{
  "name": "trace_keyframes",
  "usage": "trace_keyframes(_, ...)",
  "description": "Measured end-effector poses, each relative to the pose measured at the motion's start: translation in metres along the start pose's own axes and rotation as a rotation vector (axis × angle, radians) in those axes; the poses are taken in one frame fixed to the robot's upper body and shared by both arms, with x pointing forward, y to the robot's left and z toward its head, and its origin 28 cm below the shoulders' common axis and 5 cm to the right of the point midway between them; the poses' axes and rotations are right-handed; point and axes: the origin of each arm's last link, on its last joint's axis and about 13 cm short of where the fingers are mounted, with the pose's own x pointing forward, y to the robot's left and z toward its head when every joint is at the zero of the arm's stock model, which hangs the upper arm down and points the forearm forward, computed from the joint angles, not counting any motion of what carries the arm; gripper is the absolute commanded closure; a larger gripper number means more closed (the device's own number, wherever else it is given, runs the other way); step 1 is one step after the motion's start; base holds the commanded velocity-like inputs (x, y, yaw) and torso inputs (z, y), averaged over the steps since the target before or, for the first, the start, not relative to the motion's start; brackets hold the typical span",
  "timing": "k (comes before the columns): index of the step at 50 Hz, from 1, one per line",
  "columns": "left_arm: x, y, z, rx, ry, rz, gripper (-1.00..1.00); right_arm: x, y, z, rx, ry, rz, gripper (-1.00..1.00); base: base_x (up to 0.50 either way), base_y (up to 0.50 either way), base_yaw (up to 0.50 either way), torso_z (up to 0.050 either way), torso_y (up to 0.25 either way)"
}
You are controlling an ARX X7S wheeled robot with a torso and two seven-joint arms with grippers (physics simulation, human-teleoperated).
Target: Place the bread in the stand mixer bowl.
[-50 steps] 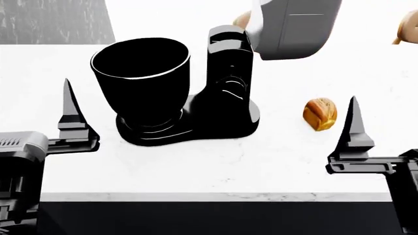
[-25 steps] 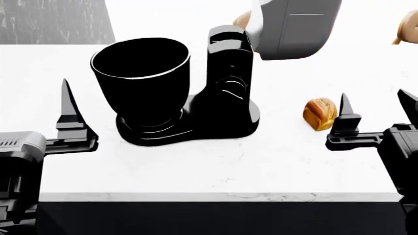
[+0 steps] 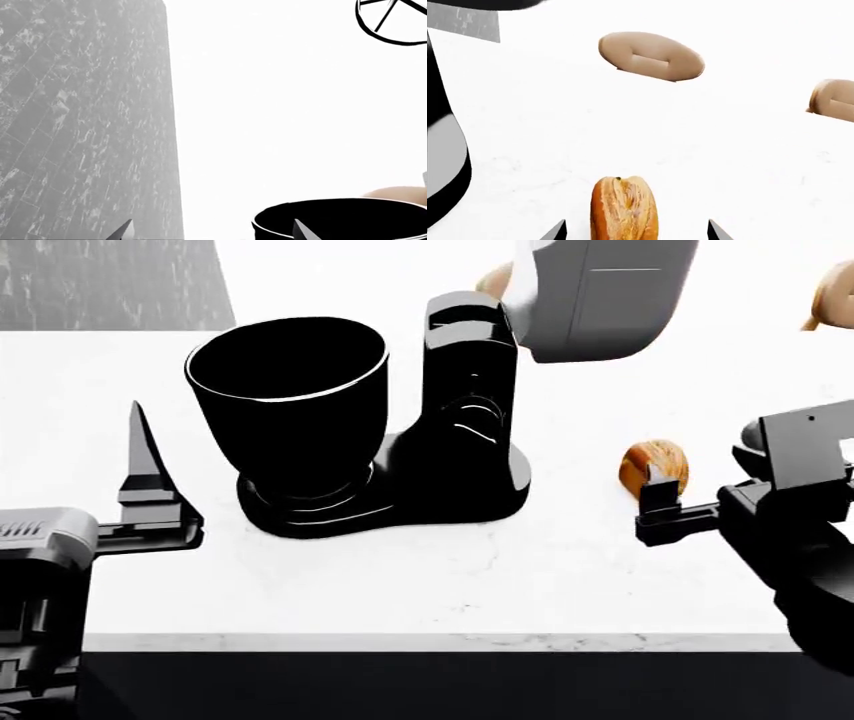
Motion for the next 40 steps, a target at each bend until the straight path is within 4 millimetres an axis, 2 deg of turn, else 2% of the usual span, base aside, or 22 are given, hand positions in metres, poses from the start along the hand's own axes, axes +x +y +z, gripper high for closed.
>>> trace_keyframes(19,-0.001,0.0,0.0,-0.003,0.001,0.0,-1.0,0.037,0.0,-0.009,0.027,0.12,0.06,-1.0,0.0,0.0,0.0,0.0,0.0)
trace_keyframes(32,-0.001,0.001,-0.001,-0.004,0.001,0.002,-1.0,0.047,0.004,-0.019,0.05,0.184,0.073,-1.0,0.0,0.0,0.0,0.0,0.0)
trace_keyframes(33,-0.001,0.001,-0.001,-0.004,0.002,0.002,-1.0,0.048,0.004,-0.019,0.051,0.184,0.074,1.0,0.0,0.0,0.0,0.0,0.0)
trace_keyframes(40,-0.001,0.001,-0.001,-0.003,0.003,0.003,-1.0,0.048,0.003,-0.02,0.048,0.178,0.055,1.0,0.0,0.0,0.0,0.0,0.0)
